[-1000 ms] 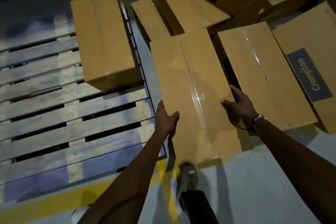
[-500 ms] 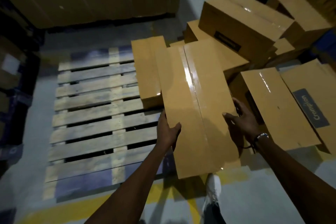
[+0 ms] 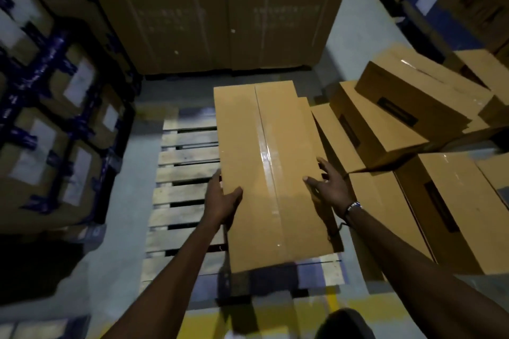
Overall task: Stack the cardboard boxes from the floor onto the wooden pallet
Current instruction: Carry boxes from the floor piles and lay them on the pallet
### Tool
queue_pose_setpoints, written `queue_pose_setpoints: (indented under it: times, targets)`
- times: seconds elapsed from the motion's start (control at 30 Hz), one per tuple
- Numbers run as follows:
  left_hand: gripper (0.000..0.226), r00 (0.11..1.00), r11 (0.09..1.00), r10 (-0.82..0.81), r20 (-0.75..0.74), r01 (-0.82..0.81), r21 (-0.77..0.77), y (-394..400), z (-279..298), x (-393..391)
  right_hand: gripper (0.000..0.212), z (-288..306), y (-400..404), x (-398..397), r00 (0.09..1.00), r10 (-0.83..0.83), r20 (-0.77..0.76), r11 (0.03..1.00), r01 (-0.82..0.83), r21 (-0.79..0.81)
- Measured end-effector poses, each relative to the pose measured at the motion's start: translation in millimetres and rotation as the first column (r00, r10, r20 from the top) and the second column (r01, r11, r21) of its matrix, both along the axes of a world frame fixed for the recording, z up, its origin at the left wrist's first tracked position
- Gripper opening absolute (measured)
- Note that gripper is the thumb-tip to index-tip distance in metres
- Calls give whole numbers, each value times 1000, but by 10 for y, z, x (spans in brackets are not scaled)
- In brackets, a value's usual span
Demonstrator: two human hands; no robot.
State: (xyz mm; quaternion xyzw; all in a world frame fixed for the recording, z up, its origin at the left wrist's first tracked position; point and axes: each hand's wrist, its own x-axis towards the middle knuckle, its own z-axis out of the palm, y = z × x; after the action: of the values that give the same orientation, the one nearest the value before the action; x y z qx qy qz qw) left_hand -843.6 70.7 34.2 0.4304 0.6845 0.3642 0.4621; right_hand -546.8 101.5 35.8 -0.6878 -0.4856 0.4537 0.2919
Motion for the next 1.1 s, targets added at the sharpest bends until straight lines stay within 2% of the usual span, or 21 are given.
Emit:
queue_pose_setpoints:
  times: [0.17, 0.4, 0.63, 1.1]
  targets:
    - [65, 999, 1000, 22, -32, -22, 4, 564, 52, -576, 77, 18, 584, -565, 1000, 30, -1, 999, -30, 35]
    - [68, 999, 1000, 20, -48, -22, -23, 1540, -187, -914, 79, -271, 1607, -879, 999, 36, 3, 999, -36, 5]
    - [75, 998, 993, 25, -54, -31, -114, 2434, -829, -1078, 77, -872, 2489, -1071, 998, 61, 13, 995, -60, -80]
    - [69, 999, 966, -24, -48, 11, -257, 3798, -2482, -987, 79, -2548, 3771, -1046, 998, 42, 44, 971, -31, -235]
